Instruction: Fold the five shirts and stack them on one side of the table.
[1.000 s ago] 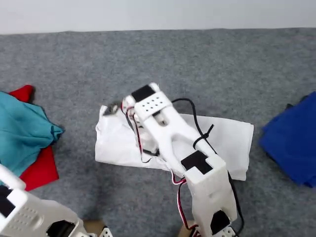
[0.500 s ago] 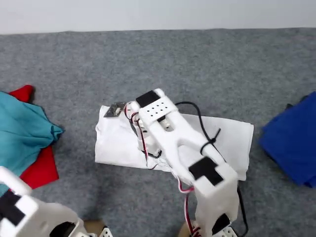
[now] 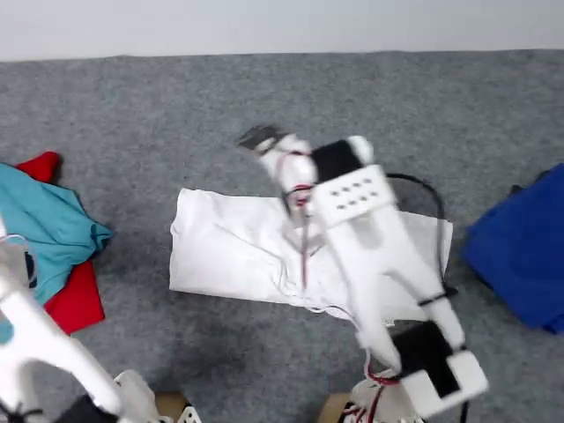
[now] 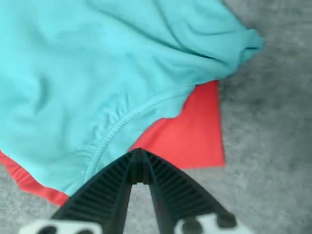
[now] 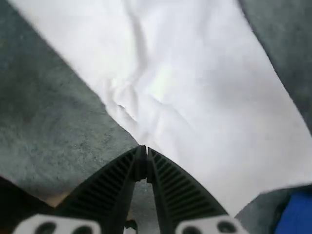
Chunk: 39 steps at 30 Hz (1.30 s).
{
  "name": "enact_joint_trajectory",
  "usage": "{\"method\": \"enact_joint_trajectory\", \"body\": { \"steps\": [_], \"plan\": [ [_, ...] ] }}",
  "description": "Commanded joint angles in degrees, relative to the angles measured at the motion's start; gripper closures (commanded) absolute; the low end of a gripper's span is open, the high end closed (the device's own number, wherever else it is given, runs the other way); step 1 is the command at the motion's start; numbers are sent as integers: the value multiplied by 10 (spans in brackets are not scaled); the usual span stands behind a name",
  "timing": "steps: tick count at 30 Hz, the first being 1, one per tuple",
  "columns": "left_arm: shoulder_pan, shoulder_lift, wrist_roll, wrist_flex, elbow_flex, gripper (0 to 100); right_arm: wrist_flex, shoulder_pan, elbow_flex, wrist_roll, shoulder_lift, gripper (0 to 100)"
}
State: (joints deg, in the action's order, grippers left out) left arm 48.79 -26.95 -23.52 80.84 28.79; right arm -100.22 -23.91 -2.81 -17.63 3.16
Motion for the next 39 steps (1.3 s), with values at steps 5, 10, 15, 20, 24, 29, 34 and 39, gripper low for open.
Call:
{"method": "enact_joint_trajectory", "body": {
  "steps": [5,10,15,20,24,29,34,39],
  "plan": [
    [-35,-88,0,7,43,996,39,149,92,132,126,988],
    [-37,-90,0,8,72,996,135,241,208,174,149,983],
    [-37,-90,0,8,70,996,213,290,309,178,148,930],
    [-38,-87,0,7,73,996,233,312,343,203,147,857],
    [-38,-89,0,8,73,996,250,342,345,204,147,856],
    [-39,-87,0,8,73,996,260,373,345,201,147,854],
    [-40,-88,-2,5,70,996,268,393,343,204,107,796],
    [-40,-88,-4,-7,69,996,279,394,331,205,29,789]
  ]
}}
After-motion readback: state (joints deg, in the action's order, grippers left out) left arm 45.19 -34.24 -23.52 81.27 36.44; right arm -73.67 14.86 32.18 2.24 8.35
